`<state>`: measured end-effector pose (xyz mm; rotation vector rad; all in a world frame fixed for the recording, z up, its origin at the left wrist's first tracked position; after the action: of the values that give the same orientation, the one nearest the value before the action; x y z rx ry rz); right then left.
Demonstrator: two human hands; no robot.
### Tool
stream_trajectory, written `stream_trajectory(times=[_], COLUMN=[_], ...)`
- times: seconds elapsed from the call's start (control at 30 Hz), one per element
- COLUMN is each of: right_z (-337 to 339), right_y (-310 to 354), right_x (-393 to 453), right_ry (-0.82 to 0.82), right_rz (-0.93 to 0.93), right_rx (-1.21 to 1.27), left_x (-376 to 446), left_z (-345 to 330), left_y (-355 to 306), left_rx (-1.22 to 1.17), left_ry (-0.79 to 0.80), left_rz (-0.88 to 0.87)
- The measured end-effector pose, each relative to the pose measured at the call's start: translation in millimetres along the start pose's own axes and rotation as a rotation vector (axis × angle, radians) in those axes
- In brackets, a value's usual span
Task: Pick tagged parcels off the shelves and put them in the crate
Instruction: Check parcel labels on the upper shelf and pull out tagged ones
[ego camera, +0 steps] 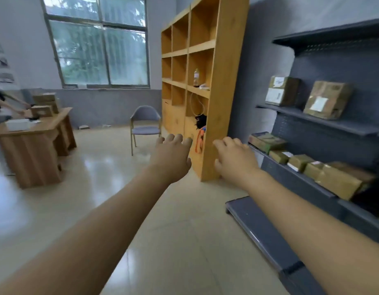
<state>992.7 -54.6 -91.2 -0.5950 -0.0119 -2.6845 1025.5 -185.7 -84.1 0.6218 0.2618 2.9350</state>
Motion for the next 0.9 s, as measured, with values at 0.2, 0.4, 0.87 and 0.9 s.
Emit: stream_trajectory(times=[0.2, 0.4, 0.87, 0.9], right_z=[-18, -57, -77, -78], right_y=[-177, -321, -589, -603], right_x=[10, 38, 96, 98], right_ry=[0.028, 0.057, 0.013, 0.01], right_rz=[-0.252, -0.451, -0.837, -0.845], right_rx=[-0.049, -0.13, -0.206, -0.211], left_x=[141, 271, 505, 513], left_z=[-23, -55, -84, -85], left_y=[-131, -237, -465, -477], left_rx=[-0.051, -0.117, -0.293, -0.303], left_ry=[-0.033, -0.112, -0.143, -0.151], left_rz=[-0.211, -0.427, -0.805, -0.814])
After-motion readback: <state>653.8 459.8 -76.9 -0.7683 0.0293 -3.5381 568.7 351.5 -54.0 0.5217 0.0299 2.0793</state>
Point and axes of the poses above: each hand's wrist, its own x-axis towards the middle knuckle, its own z-axis out of the back of the hand, y = z × x, the point moved 8 cm from there along x, towards the middle knuckle, and after that the axes turned 2 degrees about -z, right-handed, at the moved point
